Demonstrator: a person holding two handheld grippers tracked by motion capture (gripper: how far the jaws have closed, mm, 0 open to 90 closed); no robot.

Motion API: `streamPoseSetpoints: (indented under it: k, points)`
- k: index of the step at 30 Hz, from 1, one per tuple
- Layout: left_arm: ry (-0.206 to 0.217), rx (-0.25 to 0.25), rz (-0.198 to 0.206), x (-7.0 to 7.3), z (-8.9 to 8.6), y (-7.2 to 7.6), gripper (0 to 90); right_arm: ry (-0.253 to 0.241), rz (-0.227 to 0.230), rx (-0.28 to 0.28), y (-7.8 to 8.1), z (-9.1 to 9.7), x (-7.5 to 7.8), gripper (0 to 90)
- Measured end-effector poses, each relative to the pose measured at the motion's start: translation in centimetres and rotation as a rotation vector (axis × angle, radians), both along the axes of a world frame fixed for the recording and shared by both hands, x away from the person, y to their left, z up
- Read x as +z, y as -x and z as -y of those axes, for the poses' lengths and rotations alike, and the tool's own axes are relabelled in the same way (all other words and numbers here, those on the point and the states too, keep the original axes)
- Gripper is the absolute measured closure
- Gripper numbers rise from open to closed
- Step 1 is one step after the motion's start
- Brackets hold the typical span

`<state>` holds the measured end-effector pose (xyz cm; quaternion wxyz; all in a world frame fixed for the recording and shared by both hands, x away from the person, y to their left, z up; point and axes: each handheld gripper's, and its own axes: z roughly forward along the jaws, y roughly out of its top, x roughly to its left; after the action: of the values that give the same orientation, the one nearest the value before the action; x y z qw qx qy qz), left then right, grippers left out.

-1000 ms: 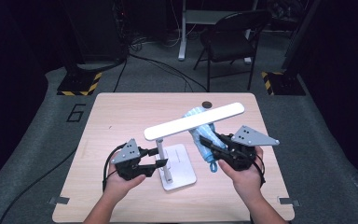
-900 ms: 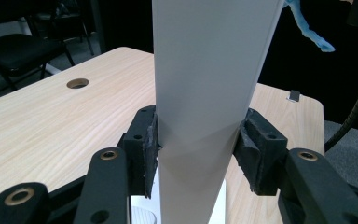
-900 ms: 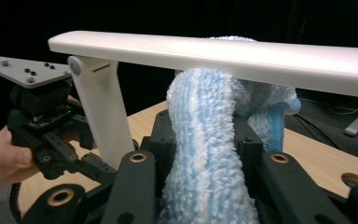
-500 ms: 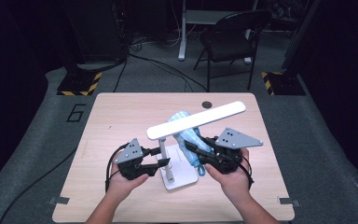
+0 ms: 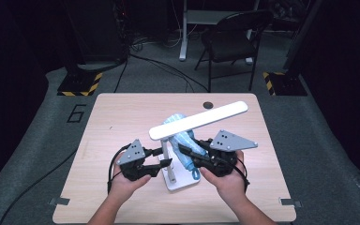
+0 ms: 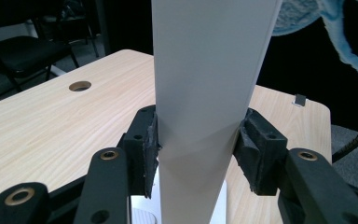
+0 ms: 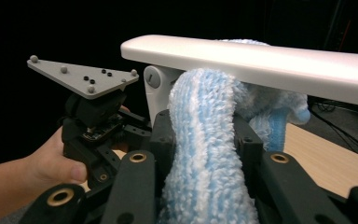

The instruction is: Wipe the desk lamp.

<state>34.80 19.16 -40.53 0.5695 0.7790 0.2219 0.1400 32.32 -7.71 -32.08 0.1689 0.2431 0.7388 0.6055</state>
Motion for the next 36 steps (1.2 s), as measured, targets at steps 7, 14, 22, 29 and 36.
streamPoseSetpoints:
  k: [7, 14, 22, 29, 36]
  points:
    - [0.001, -0.002, 0.001, 0.0, 0.0, 0.0, 52.5, -0.002, 0.004, -0.035, -0.4, 1.5, -0.1, 67.9]
    - [0.004, 0.002, 0.0, 0.0, 0.0, 0.0, 52.4, -0.01, 0.004, -0.08, -0.8, 3.2, -0.2, 67.8]
    - [0.003, 0.002, -0.013, 0.1, 0.0, 0.0, 52.2, -0.017, 0.003, -0.112, -1.1, 4.6, -0.4, 67.6]
    - [0.049, -0.006, -0.006, 0.6, -0.4, 0.2, 47.8, -0.001, -0.005, -0.104, -0.8, 4.7, -0.5, 67.4]
    - [0.046, 0.001, 0.01, 1.1, -0.6, 0.3, 49.1, 0.011, -0.005, -0.092, -0.4, 4.6, -0.5, 67.4]
